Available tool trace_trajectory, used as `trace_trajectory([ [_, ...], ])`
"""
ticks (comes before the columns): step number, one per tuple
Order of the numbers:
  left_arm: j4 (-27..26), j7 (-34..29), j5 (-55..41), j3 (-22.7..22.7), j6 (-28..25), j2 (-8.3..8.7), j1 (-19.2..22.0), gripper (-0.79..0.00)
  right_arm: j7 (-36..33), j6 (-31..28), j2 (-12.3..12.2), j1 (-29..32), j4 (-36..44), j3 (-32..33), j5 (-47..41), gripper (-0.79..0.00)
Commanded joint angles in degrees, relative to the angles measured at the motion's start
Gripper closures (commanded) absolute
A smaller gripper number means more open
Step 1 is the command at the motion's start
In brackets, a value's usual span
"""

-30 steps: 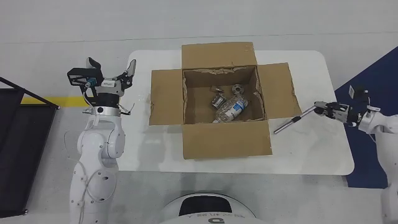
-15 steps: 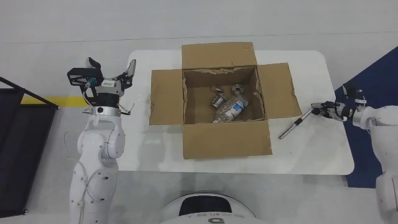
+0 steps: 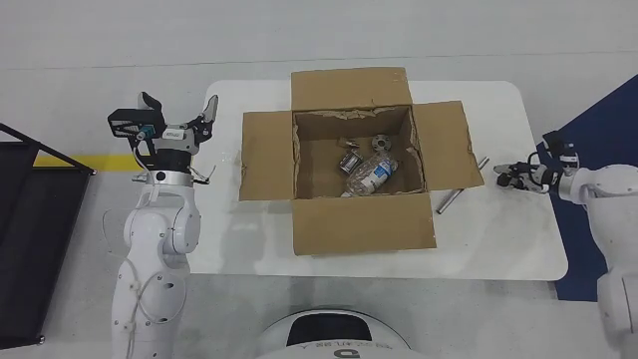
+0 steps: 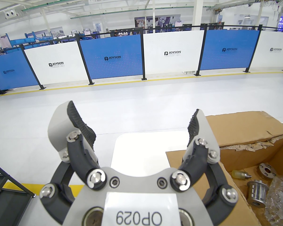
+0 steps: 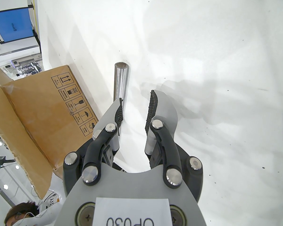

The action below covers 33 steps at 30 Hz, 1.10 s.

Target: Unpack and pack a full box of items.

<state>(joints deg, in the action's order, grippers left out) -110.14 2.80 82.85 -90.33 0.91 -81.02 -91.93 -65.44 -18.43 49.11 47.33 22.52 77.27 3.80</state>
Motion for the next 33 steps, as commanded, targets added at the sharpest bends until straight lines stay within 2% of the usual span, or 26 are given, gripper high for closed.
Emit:
trace_trajectory([
  [1,0.00,0.00,0.00,0.00,0.00,0.00,0.00,-0.785,0.16,-0.44,-0.11,-0.09,-0.03,0.19,-0.23,-0.252],
  [6,0.00,0.00,0.00,0.00,0.00,0.00,0.00,-0.785,0.42,-4.18,-0.57,0.37,0.74,1.87,-3.34,-0.299],
  [12,0.00,0.00,0.00,0.00,0.00,0.00,0.00,-0.785,-1.38,-15.54,-2.27,4.23,5.09,8.98,-16.26,-0.363],
  [15,0.00,0.00,0.00,0.00,0.00,0.00,0.00,-0.785,-2.00,-18.42,-3.14,8.02,12.71,12.48,-22.17,-0.376],
  [18,0.00,0.00,0.00,0.00,0.00,0.00,0.00,-0.785,-1.47,-18.95,-3.90,14.06,27.51,15.03,-24.99,-0.376],
  [21,0.00,0.00,0.00,0.00,0.00,0.00,0.00,-0.785,-0.01,-16.22,-4.71,21.01,45.35,17.87,-21.67,-0.382],
  [25,0.00,0.00,0.00,0.00,0.00,0.00,0.00,-0.785,1.89,-7.48,-5.13,28.45,70.22,18.51,-12.80,-0.406],
  [27,0.00,0.00,0.00,0.00,0.00,0.00,0.00,-0.785,2.17,-3.20,-5.17,29.82,77.86,17.36,-8.59,-0.440],
  [30,0.00,0.00,0.00,0.00,0.00,0.00,0.00,-0.785,0.65,1.40,-5.07,28.59,85.39,12.57,-2.66,-0.526],
  [31,0.00,0.00,0.00,0.00,0.00,0.00,0.00,-0.785,0.09,2.68,-4.96,27.44,86.62,10.43,-1.03,-0.594],
  [33,0.00,0.00,0.00,0.00,0.00,0.00,0.00,-0.785,-0.42,6.87,-4.71,24.38,87.44,6.20,4.70,-0.785],
])
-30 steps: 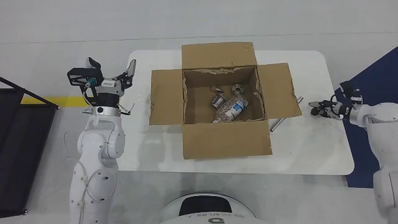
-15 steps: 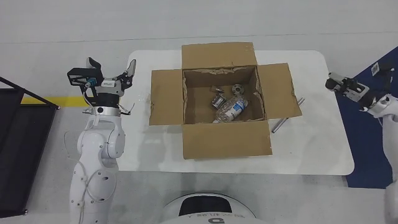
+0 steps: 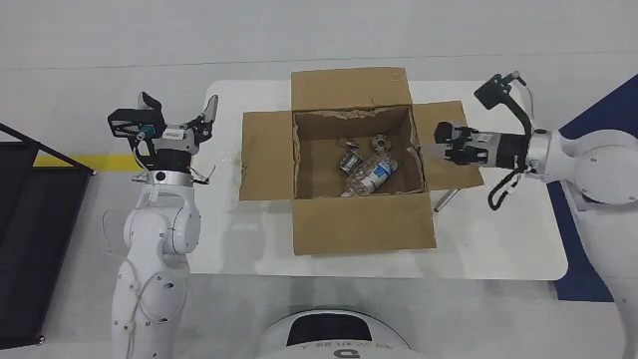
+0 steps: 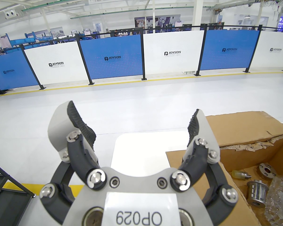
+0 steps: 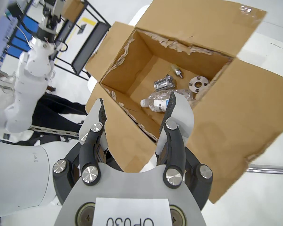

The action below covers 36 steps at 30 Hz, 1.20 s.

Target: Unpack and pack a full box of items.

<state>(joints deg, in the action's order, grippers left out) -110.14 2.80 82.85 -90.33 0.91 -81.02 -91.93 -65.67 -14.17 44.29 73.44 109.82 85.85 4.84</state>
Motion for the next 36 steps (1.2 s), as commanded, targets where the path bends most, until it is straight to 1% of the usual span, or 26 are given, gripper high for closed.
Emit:
trace_trajectory([
  [1,0.00,0.00,0.00,0.00,0.00,0.00,0.00,-0.785,-0.23,4.48,0.19,-2.68,0.48,-3.69,6.20,-0.785],
  [11,0.00,0.00,0.00,0.00,0.00,0.00,0.00,-0.785,-0.01,4.44,0.20,-2.62,0.49,-3.78,6.25,-0.785],
  [13,0.00,0.00,0.00,0.00,0.00,0.00,0.00,-0.785,-0.52,5.18,0.39,-3.37,-0.07,-6.19,8.10,-0.785],
  [16,0.00,0.00,0.00,0.00,0.00,0.00,0.00,-0.785,-3.11,9.06,1.37,-9.77,-0.25,-14.21,14.42,-0.785],
  [17,0.00,0.00,0.00,0.00,0.00,0.00,0.00,-0.785,-3.95,9.86,1.96,-12.52,-0.45,-17.98,17.14,-0.785],
  [19,0.00,0.00,0.00,0.00,0.00,0.00,0.00,-0.785,-4.91,10.84,3.68,-18.58,-3.32,-26.09,20.69,-0.785],
  [20,0.00,0.00,0.00,0.00,0.00,0.00,0.00,-0.785,-5.04,12.72,4.81,-21.77,-5.91,-30.15,22.50,-0.785],
  [22,0.00,0.00,0.00,0.00,0.00,0.00,0.00,-0.785,-5.37,15.69,7.44,-27.75,-10.44,-38.46,26.24,-0.785],
  [24,0.00,0.00,0.00,0.00,0.00,0.00,0.00,-0.785,-5.07,16.46,10.36,-32.66,-15.27,-45.32,26.64,-0.785],
  [28,0.00,0.00,0.00,0.00,0.00,0.00,0.00,-0.785,-4.49,16.41,15.88,-39.80,-25.17,-55.14,27.01,-0.785],
  [29,0.00,0.00,0.00,0.00,0.00,0.00,0.00,-0.785,-4.37,15.68,16.76,-40.62,-26.54,-56.44,26.70,-0.779],
  [30,0.00,0.00,0.00,0.00,0.00,0.00,0.00,-0.785,-4.02,14.59,18.40,-42.15,-29.71,-58.44,25.96,-0.643],
  [31,0.00,0.00,0.00,0.00,0.00,0.00,0.00,-0.785,-3.80,13.84,19.57,-43.15,-32.03,-59.71,25.37,-0.480],
  [32,0.00,0.00,0.00,0.00,0.00,0.00,0.00,-0.785,-3.72,13.15,20.68,-44.05,-34.42,-60.80,24.74,-0.382],
  [34,0.00,0.00,0.00,0.00,0.00,0.00,0.00,-0.785,-3.64,12.38,22.77,-45.71,-39.05,-62.57,23.81,-0.342],
  [36,0.00,0.00,0.00,0.00,0.00,0.00,0.00,-0.785,-3.63,11.06,24.65,-47.11,-43.30,-63.84,22.73,-0.323],
])
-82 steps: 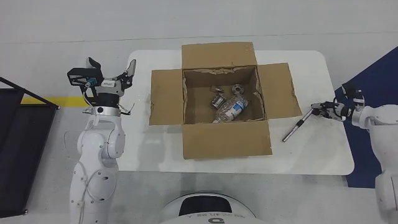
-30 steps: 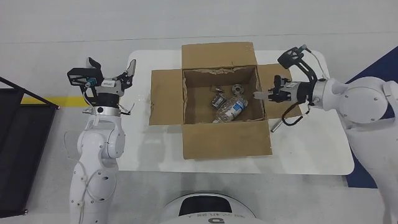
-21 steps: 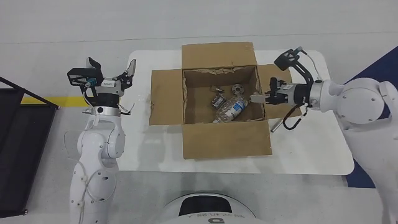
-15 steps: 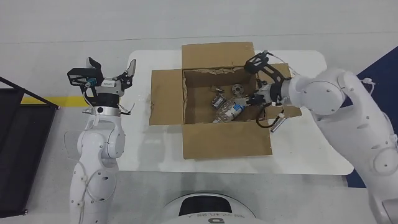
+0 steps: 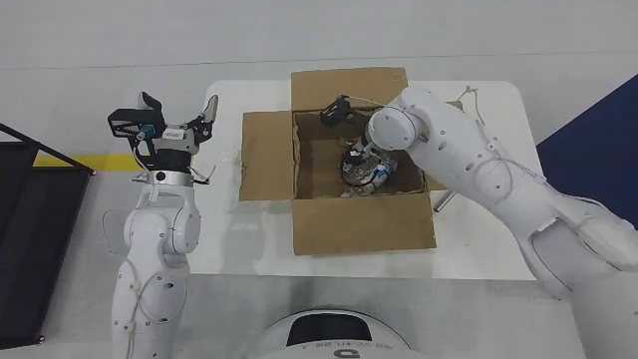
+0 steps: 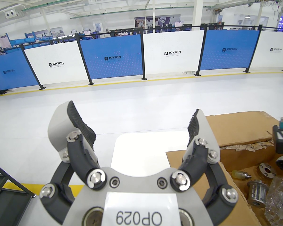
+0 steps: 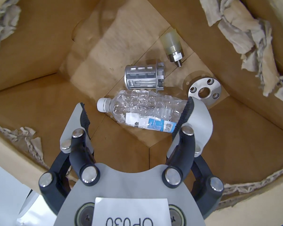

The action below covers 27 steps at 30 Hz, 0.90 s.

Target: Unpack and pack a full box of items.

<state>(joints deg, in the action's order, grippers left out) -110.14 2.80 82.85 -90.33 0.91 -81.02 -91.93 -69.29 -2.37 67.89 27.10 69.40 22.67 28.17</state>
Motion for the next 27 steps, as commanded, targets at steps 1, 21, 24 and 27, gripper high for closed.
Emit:
trace_trajectory([
  [1,0.00,0.00,0.00,0.00,0.00,0.00,0.00,-0.785,0.13,-1.21,1.92,-1.31,-5.18,-1.18,-1.03,-0.289],
  [21,0.00,0.00,0.00,0.00,0.00,0.00,0.00,-0.785,2.48,-7.83,15.27,-5.52,-30.94,-6.81,-1.58,-0.132],
  [24,0.00,0.00,0.00,0.00,0.00,0.00,0.00,-0.785,3.62,-8.22,16.38,-5.90,-32.74,-6.81,-1.07,-0.126],
  [27,0.00,0.00,0.00,0.00,0.00,0.00,0.00,-0.785,6.04,-8.66,16.92,-6.28,-33.65,-6.39,-0.30,-0.117],
])
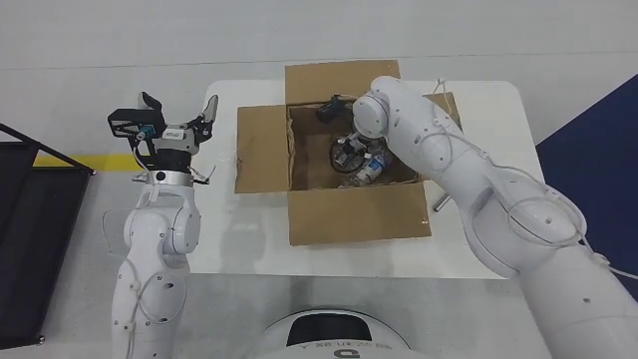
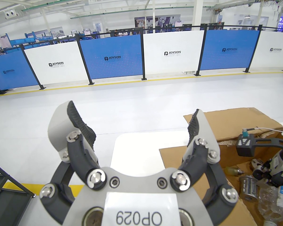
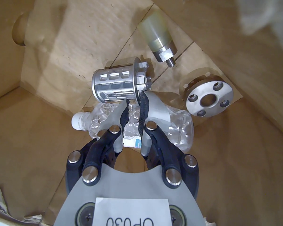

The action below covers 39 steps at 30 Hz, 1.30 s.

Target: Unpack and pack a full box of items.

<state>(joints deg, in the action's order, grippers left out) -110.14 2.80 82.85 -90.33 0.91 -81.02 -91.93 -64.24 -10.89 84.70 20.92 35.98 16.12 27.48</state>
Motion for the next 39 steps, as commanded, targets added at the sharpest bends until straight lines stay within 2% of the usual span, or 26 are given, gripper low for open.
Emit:
trace_trajectory([
  [1,0.00,0.00,0.00,0.00,0.00,0.00,0.00,-0.785,2.12,-0.66,0.14,-0.25,-0.03,0.35,0.80,-0.139],
  [4,0.00,0.00,0.00,0.00,0.00,0.00,0.00,-0.785,4.81,-2.54,-0.25,-0.14,0.47,0.95,2.18,-0.188],
  [7,0.00,0.00,0.00,0.00,0.00,0.00,0.00,-0.785,6.56,-4.58,-0.98,0.30,1.09,1.82,2.95,-0.191],
  [21,0.00,0.00,0.00,0.00,0.00,0.00,0.00,-0.785,5.36,-10.60,-2.35,2.03,2.24,3.80,5.62,-0.234],
  [25,0.00,0.00,0.00,0.00,0.00,0.00,0.00,-0.785,5.62,-11.77,-2.15,2.42,1.58,3.99,6.26,-0.169],
  [28,0.00,0.00,0.00,0.00,0.00,0.00,0.00,-0.785,5.33,-12.22,-1.73,2.56,0.68,4.06,6.35,-0.068],
  [29,0.00,0.00,0.00,0.00,0.00,0.00,0.00,-0.785,5.15,-12.15,-1.55,2.56,0.39,4.02,6.52,0.000],
  [35,0.00,0.00,0.00,0.00,0.00,0.00,0.00,-0.785,5.08,-12.22,-0.79,2.31,-0.42,4.16,7.57,0.000],
  [39,0.00,0.00,0.00,0.00,0.00,0.00,0.00,-0.785,6.68,-11.16,-1.44,2.44,2.62,4.95,9.54,0.000],
])
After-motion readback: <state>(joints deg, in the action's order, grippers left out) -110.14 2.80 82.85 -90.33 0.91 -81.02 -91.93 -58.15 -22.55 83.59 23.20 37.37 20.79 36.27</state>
